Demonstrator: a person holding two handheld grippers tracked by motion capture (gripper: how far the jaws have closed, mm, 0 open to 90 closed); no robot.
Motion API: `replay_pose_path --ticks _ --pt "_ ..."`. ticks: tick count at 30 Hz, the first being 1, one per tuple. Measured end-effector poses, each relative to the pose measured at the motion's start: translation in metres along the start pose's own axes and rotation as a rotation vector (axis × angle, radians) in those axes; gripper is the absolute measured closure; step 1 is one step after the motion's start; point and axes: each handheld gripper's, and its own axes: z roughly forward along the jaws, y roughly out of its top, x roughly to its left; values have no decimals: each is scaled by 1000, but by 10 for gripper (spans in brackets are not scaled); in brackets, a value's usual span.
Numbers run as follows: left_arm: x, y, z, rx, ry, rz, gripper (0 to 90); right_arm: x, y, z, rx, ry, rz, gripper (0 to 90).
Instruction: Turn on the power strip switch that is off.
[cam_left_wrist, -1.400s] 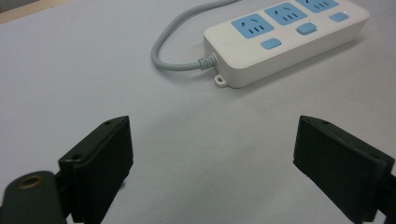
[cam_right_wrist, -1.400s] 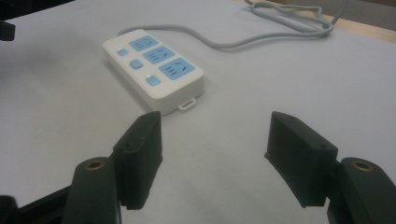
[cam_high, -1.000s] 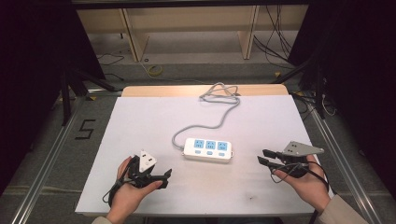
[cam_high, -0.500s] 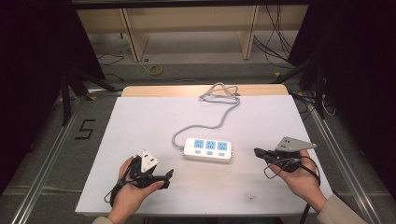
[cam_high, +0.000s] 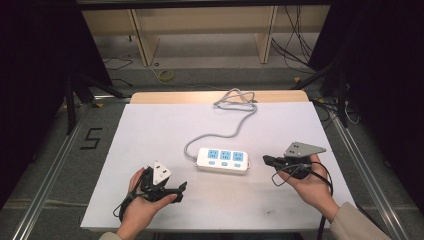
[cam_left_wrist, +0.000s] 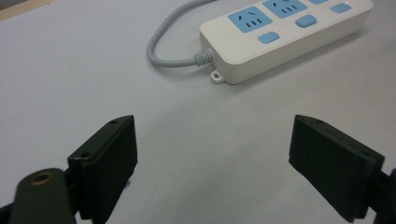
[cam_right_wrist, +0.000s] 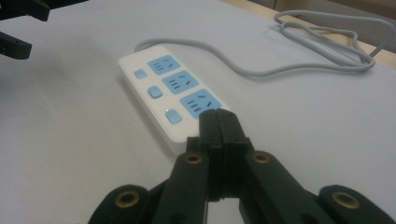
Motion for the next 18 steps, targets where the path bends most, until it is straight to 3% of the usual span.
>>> replay_pose_path --ticks 18 --pt "0 1 0 6 3 15 151 6 14 18 10 23 -11 900"
